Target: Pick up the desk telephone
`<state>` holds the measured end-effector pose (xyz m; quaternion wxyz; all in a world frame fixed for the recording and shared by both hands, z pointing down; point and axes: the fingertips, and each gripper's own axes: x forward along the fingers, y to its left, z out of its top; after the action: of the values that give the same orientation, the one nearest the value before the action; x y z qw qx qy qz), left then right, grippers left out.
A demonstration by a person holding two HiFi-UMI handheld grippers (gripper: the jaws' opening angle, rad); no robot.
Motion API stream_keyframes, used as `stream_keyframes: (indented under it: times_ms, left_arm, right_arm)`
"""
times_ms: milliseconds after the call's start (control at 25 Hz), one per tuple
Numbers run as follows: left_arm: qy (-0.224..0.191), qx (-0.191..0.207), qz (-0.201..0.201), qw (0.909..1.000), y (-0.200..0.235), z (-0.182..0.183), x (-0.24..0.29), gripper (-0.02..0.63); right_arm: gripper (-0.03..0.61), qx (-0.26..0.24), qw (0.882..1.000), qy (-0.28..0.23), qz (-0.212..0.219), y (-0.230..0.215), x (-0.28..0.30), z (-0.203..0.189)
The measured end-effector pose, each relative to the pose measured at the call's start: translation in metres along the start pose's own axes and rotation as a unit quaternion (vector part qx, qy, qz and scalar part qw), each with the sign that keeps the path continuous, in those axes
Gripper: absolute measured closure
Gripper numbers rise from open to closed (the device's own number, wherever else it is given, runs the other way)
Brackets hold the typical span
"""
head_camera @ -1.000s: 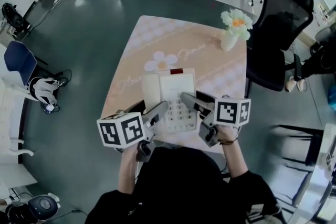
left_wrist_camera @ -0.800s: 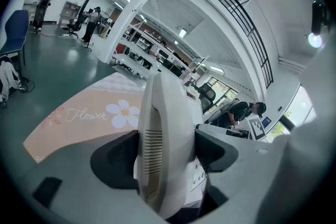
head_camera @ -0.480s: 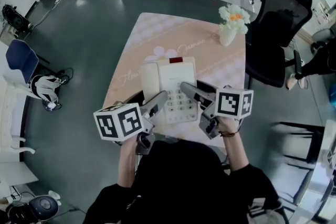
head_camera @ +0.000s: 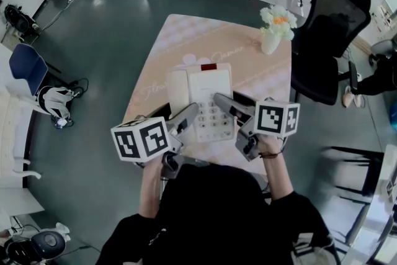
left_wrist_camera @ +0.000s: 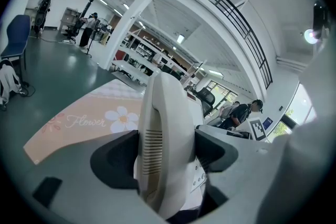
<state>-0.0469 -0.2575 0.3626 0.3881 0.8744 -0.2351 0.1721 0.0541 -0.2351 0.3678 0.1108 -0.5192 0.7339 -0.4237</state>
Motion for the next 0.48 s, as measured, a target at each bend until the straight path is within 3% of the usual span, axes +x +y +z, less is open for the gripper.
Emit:
stream_keyframes:
  times_ms: [480]
  left_arm:
    - [-0.002, -0.002, -0.003, 1.0000, 0.0033, -0.0021, 0.0033, 0.289]
  right_arm:
    - [0.357, -0.002, 1.000, 0.001, 0.007, -0.0007, 0.0037, -0.0023]
